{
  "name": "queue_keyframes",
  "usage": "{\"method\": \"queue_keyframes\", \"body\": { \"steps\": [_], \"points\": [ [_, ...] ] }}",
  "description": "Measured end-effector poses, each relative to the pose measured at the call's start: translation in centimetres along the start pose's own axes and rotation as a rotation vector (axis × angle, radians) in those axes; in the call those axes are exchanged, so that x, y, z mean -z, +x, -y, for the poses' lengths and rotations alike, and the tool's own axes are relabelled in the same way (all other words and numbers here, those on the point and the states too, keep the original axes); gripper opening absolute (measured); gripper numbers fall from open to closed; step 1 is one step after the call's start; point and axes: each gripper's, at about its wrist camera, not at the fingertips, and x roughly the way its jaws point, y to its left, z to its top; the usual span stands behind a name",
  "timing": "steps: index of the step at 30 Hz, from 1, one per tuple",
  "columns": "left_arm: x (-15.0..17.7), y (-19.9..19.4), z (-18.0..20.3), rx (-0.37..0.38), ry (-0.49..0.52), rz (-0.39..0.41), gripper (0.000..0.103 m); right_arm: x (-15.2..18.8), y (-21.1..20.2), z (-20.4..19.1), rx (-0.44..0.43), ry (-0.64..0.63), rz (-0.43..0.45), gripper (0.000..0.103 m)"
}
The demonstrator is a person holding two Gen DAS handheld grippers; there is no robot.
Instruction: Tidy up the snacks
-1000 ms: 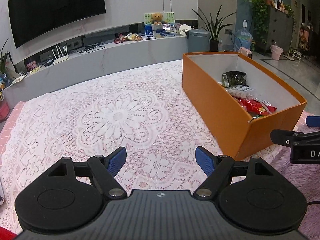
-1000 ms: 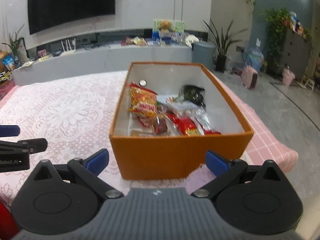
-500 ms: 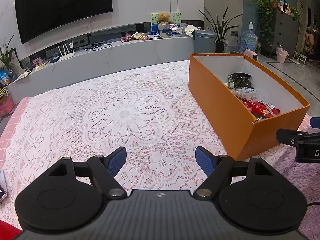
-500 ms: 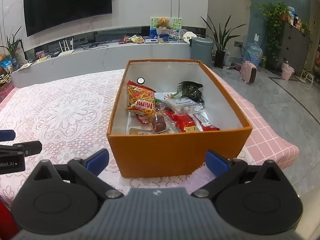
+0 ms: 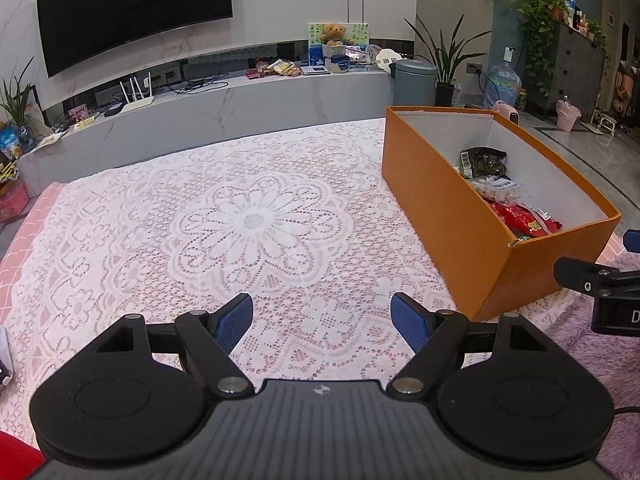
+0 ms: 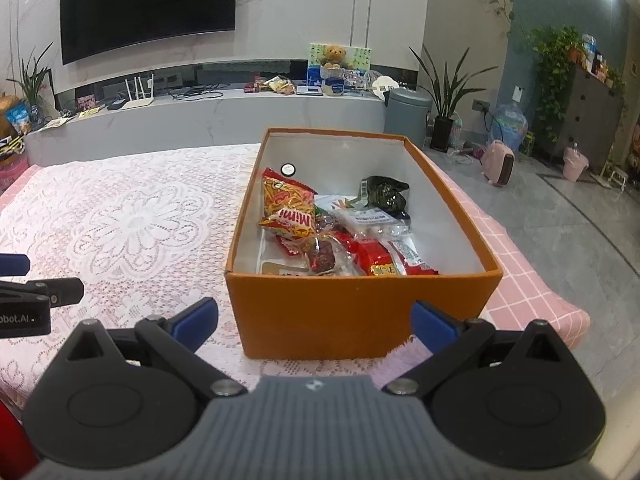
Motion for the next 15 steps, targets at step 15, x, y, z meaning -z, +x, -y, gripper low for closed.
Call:
{"method": "queue_keyframes", "body": {
  "steps": [15],
  "points": [
    [0.08,-0.21,-0.33,0.001,-0.013,-0.002,0.092,-0.20,-0.31,-0.86,-0.009,-0.034,0.014,0.100]
  ]
}}
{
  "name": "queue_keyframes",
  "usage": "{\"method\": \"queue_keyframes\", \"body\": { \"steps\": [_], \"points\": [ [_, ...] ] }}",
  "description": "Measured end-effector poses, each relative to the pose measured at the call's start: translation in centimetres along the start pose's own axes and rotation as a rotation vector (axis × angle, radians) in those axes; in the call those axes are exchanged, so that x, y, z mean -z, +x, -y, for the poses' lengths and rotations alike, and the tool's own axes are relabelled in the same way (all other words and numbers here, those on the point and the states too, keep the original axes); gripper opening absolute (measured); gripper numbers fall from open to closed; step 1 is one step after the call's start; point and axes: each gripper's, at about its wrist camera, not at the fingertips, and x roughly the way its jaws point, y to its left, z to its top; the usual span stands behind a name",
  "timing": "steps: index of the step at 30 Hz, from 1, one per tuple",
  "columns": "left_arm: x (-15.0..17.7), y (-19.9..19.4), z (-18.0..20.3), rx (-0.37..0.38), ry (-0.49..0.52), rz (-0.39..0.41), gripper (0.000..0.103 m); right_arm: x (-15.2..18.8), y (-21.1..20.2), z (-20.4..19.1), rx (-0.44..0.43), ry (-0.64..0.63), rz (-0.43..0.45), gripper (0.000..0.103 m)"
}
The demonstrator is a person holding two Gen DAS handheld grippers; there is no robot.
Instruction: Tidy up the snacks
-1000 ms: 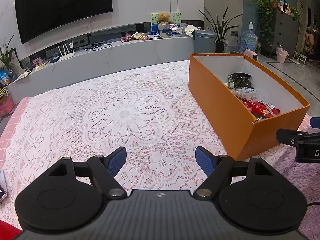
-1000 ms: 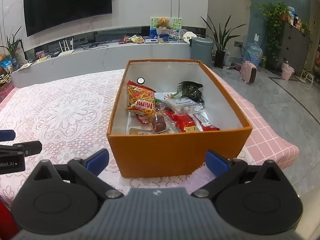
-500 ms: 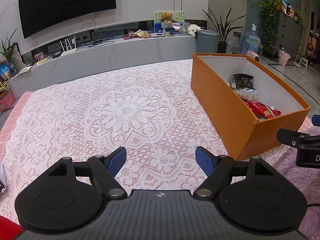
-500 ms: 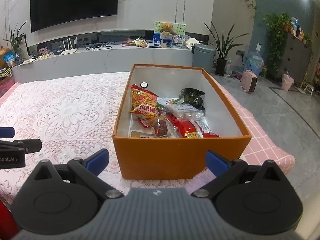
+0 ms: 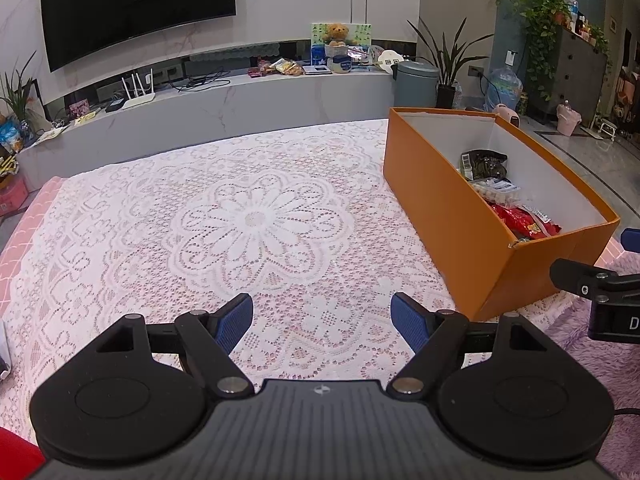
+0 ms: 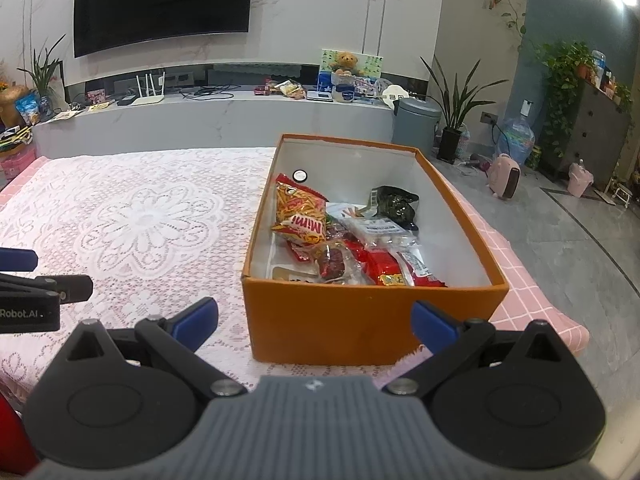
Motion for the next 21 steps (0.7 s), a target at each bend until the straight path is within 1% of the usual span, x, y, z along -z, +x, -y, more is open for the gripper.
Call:
{"method": "queue_keyframes", "body": {
  "steps": [21],
  "points": [
    [0.14,-0.17,-0.55,-0.002,-0.035,-0.017,0.092,-0.09,-0.22,-0.40,-0.010,-0.014,0.000,0.100]
  ]
}}
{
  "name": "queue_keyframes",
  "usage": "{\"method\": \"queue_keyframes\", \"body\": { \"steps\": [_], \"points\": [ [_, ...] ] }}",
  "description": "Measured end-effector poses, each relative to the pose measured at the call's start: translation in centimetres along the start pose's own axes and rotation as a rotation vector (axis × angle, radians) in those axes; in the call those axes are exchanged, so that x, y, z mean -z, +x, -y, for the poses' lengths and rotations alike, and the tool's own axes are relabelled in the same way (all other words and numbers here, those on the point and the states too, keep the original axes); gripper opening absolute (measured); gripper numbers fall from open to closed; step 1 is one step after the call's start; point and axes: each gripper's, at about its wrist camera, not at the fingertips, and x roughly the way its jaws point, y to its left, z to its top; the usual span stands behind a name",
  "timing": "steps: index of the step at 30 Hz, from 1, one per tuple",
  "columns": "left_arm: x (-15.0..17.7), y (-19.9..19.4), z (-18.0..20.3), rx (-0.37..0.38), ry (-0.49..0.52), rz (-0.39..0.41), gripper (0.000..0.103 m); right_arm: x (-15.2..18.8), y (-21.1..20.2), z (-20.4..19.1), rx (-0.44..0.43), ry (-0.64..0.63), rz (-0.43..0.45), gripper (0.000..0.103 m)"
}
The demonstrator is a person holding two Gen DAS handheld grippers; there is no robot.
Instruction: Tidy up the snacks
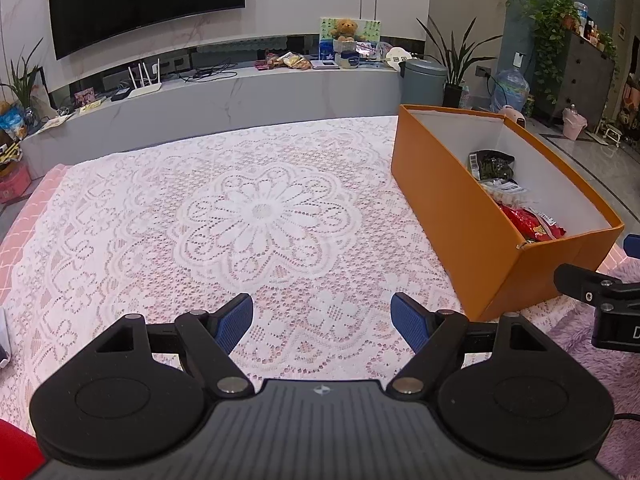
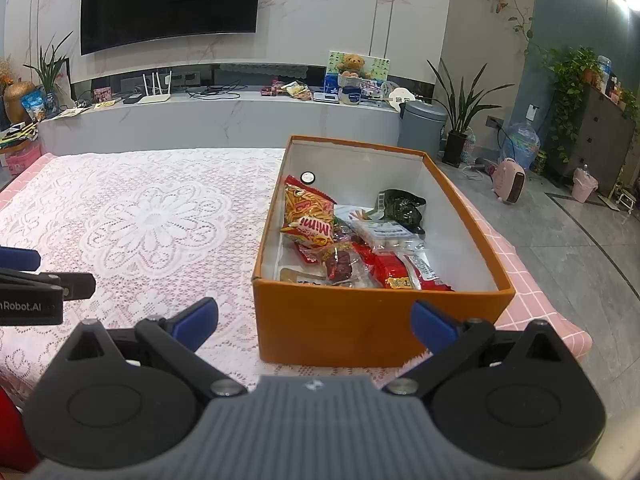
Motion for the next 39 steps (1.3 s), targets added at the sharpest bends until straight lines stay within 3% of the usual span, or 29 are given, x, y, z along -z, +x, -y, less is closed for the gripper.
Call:
{"method": "queue_keyframes", "body": {
  "steps": [39],
  "points": [
    [0.02,-0.10,-0.43,-0.005,-0.027,-0.015,0.092,0.01,0.10,-0.81,-0.020,-0.018,-0.009,0.100]
  ]
}}
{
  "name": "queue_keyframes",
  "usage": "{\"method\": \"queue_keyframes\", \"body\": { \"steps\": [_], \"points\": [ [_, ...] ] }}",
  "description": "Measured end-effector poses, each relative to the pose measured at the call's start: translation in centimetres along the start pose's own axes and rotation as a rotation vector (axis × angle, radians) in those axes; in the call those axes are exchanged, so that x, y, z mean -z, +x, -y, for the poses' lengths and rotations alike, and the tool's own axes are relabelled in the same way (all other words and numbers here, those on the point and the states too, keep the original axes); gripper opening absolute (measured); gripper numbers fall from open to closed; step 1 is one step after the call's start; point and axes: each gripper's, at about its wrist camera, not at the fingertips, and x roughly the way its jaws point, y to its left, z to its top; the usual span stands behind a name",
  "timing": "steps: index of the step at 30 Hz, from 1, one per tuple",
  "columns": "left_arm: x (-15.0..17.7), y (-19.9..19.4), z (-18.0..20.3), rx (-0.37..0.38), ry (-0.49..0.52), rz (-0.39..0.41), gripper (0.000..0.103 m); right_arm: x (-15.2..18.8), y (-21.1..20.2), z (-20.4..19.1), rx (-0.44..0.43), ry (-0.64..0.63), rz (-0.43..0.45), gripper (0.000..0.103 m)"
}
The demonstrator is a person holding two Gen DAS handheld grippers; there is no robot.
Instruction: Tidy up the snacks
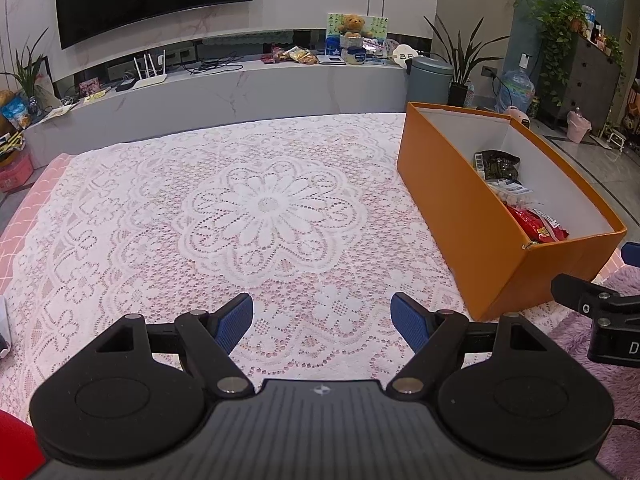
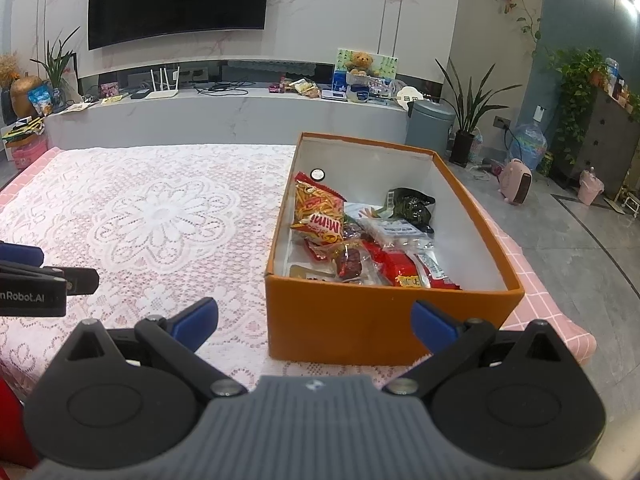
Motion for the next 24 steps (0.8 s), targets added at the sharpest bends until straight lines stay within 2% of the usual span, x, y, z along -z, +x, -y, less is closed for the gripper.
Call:
{"method": "queue_keyframes", "body": {
  "steps": [10,24],
  "points": [
    [-0.01,-0.33,-0.20,-0.003,-0.008,0.009,0.092,-0.14,0.20,-0.08,-0.009,-0.003,-0.007,0.100],
    [-0.09,-0.72,-0.46,0.035,-0.021,0.031,0.092,-0.37,0.44,-0.78,-0.016,-0.018,-0.008,0.100]
  ]
}}
